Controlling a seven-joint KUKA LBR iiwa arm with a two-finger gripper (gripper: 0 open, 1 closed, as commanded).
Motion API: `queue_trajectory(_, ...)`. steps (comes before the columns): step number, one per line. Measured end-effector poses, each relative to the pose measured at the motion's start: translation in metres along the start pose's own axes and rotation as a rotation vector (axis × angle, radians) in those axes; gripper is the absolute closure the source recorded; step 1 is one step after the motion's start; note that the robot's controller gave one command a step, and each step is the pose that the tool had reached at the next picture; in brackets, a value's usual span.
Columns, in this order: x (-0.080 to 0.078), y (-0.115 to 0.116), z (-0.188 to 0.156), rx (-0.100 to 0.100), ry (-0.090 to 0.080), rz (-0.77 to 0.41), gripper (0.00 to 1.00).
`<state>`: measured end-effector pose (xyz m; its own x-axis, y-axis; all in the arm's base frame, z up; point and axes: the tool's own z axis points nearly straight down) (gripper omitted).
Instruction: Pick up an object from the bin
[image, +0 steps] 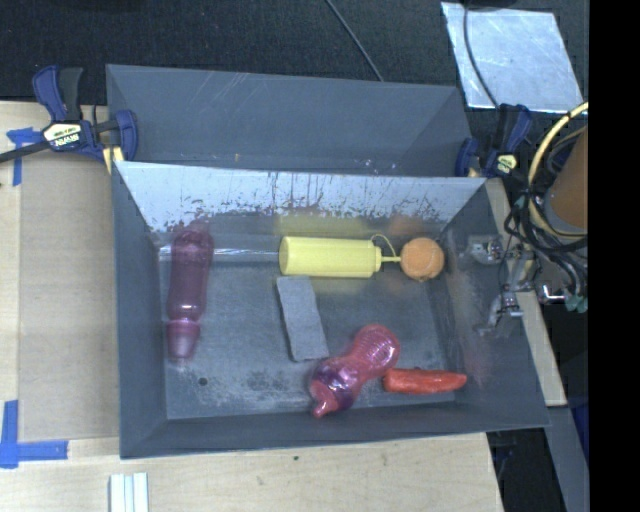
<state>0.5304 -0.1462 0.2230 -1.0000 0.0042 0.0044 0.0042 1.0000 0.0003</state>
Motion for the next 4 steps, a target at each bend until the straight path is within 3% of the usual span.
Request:
queue_trajectory(1, -0.002, 0.001, -0.004, 0.002, -0.008, -0.004, 0.0)
queue_trajectory(2, 0.036, 0.029, 0.14, 0.003, -0.01, -0.09, 0.0)
queue_trajectory(3, 0.037, 0.046, 0.078, 0.008, -0.027, -0.085, 0.0)
queue_trajectory(4, 0.048, 0.057, 0.124, 0.002, 0.0, 0.148, 0.0)
